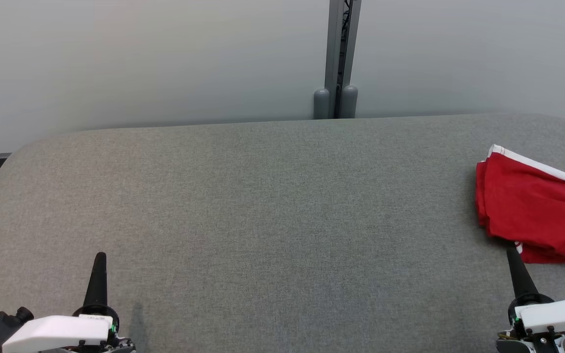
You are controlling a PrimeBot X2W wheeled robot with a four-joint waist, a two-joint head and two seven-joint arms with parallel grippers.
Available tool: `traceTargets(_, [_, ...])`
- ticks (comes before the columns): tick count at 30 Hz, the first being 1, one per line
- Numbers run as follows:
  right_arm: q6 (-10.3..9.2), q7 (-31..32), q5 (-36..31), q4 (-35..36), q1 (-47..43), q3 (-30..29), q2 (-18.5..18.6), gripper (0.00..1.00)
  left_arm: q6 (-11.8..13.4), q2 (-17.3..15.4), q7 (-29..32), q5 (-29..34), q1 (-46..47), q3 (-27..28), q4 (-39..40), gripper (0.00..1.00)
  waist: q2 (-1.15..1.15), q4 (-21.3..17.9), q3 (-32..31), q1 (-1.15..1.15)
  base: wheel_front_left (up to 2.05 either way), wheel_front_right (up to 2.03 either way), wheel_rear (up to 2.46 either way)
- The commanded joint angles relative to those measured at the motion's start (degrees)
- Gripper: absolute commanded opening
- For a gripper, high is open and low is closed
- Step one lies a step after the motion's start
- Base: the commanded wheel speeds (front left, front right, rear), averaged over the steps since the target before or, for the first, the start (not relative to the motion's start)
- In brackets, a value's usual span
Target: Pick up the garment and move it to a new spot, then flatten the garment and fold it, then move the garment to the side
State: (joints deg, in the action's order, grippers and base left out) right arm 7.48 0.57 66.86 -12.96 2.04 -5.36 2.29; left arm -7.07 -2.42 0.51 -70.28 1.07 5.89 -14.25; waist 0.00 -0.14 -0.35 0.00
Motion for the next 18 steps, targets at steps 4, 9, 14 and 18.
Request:
traceTargets(4, [0.02,0.7,2.9,0.2,1.5,-0.4,0.6,0.0,-0.4,-0.4,0.6,-2.4,1.8,0.3,0.5,0.0,0.0,0.0,0.0,0.0,0.0,0.0,0.0])
traceTargets(9, [0.02,1.4,5.7,0.1,1.8,-0.5,0.6,0.0,-0.5,-0.4,1.3,-4.9,2.4,0.4,0.5,0.0,0.0,0.0,0.1,0.0,0.0,0.0,0.0])
traceTargets(14, [0.02,2.0,8.5,-0.1,2.3,-0.6,0.7,0.0,-0.5,-0.5,2.0,-7.3,2.7,0.4,0.5,0.0,0.0,0.0,0.1,0.0,0.0,0.0,0.0])
traceTargets(18, [0.02,2.5,10.6,-0.2,2.5,-0.7,0.7,0.0,-0.5,-0.5,2.5,-9.1,3.2,0.5,0.4,0.0,0.0,0.0,0.2,0.0,0.0,0.0,0.0])
